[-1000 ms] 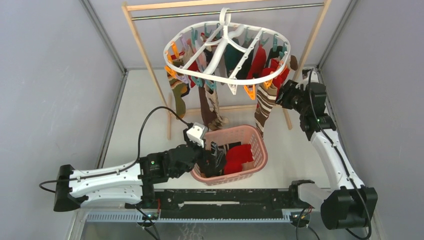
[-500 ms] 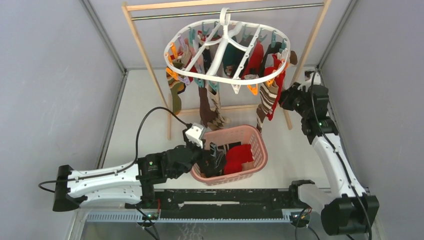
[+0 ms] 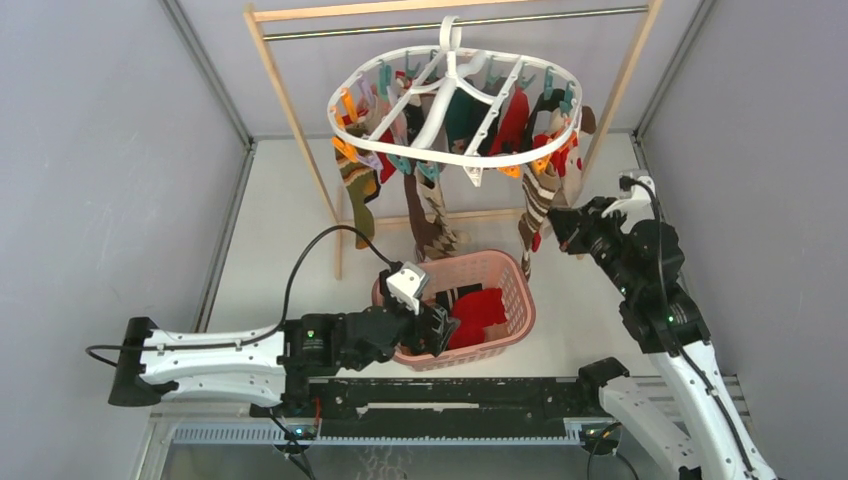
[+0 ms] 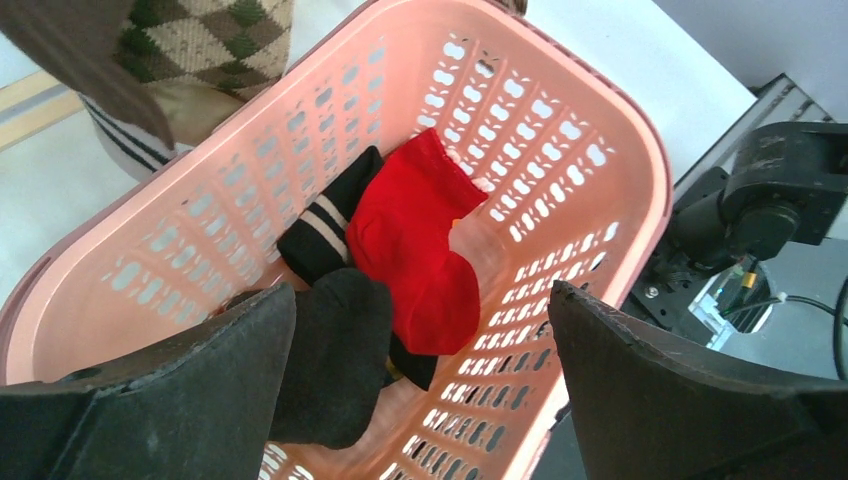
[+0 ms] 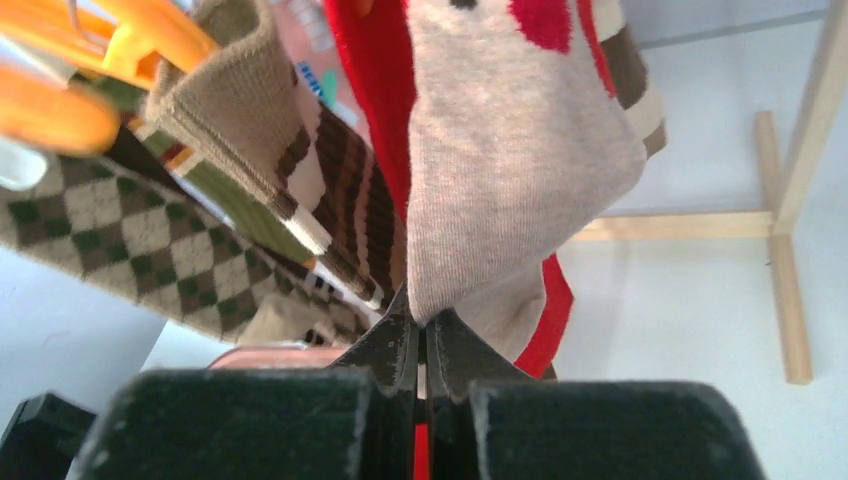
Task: Remove the socks clipped to the hanger
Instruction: Remove the sock from the hanger.
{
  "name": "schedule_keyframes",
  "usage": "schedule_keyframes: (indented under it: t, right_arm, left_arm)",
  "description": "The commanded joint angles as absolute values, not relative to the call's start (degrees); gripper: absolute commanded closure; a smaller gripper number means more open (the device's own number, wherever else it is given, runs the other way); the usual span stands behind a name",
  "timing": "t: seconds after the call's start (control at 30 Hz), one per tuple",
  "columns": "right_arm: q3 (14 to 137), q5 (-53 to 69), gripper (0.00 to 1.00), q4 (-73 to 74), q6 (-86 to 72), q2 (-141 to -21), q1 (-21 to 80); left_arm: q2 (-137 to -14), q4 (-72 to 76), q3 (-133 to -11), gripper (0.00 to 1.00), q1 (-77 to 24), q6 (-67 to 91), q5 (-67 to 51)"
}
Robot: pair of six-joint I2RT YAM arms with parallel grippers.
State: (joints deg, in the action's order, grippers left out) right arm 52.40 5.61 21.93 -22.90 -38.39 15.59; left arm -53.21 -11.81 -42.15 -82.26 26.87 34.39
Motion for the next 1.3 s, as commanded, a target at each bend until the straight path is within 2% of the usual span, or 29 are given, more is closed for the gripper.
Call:
schedule_keyframes:
  t: [0.0, 0.27, 0.53, 0.7, 0.97, 1.27]
  right_arm:
    - [52.9, 0.1, 0.98, 25.1, -23.1, -36.5, 22.3]
    - [53.0, -7.0, 0.98, 24.3, -25.1, -37.8, 36.5]
    - [54.1, -14.2, 0.98, 20.3, -24.9, -44.6, 49.7]
    - [56.3, -14.9, 0.98, 19.1, -23.3, -48.6, 49.4]
    - [62.9, -7.1, 0.98, 16.2, -23.1, -57.8, 46.1]
    - [71.4, -3.5, 0.98, 13.8, -22.9, -70.4, 52.1]
  left_arm:
    - [-53.3, -11.3, -47.4, 0.00, -83.5, 25.8, 36.3]
    - [-51.6, -11.7, -47.3, 0.00, -84.2, 26.0, 36.9]
    - [-50.1, -11.6, -46.9, 0.00, -84.7, 25.7, 37.6]
    - [-49.6, -11.9, -46.8, 0.00, -84.6, 25.2, 38.7]
    - [-47.8, -12.0, -45.7, 0.00, -84.6, 25.1, 40.2]
    - [-46.3, -12.8, -45.1, 0.00, -84.7, 25.2, 40.8]
